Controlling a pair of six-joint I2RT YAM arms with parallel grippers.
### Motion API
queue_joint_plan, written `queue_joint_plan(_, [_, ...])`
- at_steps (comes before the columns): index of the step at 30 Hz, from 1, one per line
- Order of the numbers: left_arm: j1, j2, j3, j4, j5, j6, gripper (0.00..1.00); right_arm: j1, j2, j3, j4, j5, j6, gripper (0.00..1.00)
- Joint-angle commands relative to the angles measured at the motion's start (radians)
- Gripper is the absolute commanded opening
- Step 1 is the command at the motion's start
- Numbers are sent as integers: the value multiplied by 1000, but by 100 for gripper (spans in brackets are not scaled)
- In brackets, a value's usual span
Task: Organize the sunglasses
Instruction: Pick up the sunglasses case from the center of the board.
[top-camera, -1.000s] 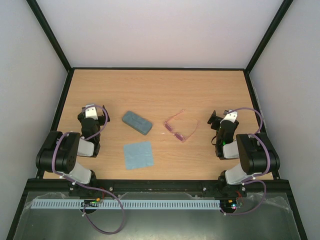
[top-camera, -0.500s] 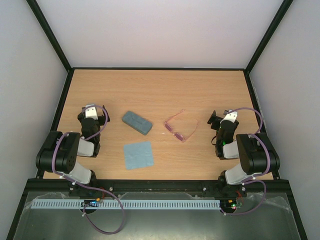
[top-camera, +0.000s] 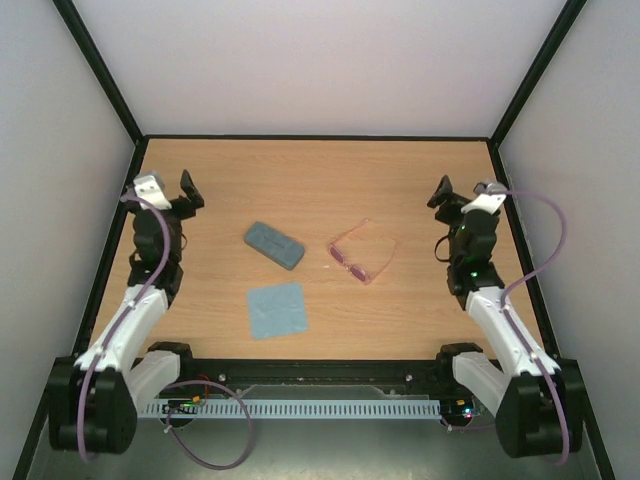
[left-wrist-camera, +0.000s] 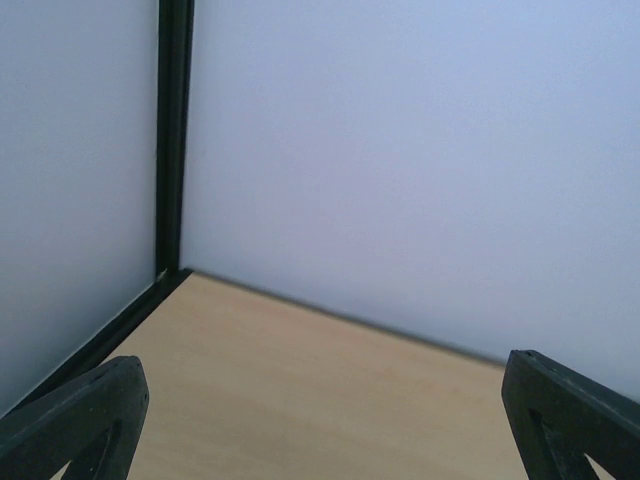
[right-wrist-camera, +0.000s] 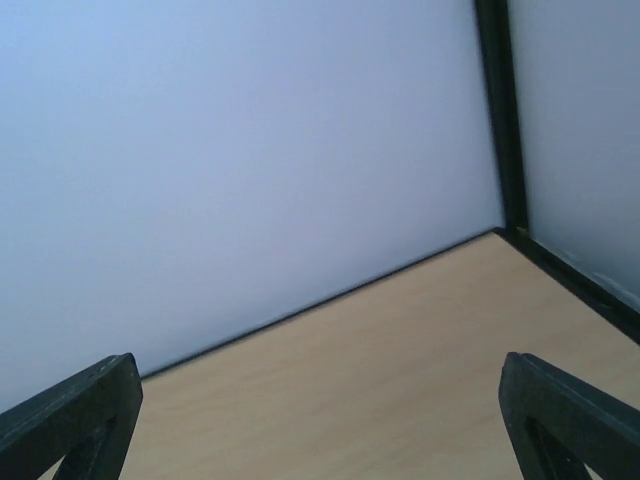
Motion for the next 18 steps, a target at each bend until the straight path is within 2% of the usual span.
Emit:
queue_joint_plan(1, [-7, -106, 191, -457, 136, -194, 100, 4, -63, 222, -501, -211, 119, 99])
queue_joint_plan(5, [-6, -134, 370, -711, 301, -285, 100, 2, -64, 357, -708, -376, 188, 99])
queue_joint_plan(8, [4, -150, 403, -808, 380, -387, 100, 3, -81, 388, -771, -472, 220, 99])
queue_joint_plan(11, [47, -174, 362, -714, 641, -408, 100, 1, -50, 431, -809, -628, 228, 99])
queue_joint_plan(14, [46, -156, 352, -746, 665, -469, 100, 21, 25, 449, -834, -773, 240, 99])
queue_joint_plan(18, [24, -120, 331, -790, 648, -494, 100, 158, 120, 464, -903, -674, 175, 99])
